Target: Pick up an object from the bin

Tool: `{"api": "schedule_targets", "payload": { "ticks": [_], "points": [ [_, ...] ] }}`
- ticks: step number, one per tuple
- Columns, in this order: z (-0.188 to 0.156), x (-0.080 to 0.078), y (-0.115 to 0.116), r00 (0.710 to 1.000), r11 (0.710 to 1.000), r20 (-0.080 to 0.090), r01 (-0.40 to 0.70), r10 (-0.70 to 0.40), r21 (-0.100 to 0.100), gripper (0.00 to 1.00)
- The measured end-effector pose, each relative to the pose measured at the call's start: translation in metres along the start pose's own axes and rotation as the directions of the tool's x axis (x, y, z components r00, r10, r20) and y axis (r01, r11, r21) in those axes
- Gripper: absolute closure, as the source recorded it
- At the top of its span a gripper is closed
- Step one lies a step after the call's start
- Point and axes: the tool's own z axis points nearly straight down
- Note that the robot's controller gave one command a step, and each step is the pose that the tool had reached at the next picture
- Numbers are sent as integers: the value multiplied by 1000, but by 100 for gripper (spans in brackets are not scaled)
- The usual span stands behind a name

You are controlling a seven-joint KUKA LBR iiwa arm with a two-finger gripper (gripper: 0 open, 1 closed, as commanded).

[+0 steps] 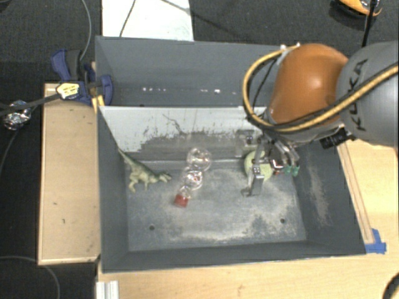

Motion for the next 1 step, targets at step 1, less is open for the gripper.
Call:
{"api": "schedule_targets", "payload": {
  "ticks": [1],
  "points": [
    [-4, -1, 0, 1000, 1000, 8, -1, 1, 0, 0]
  ]
}}
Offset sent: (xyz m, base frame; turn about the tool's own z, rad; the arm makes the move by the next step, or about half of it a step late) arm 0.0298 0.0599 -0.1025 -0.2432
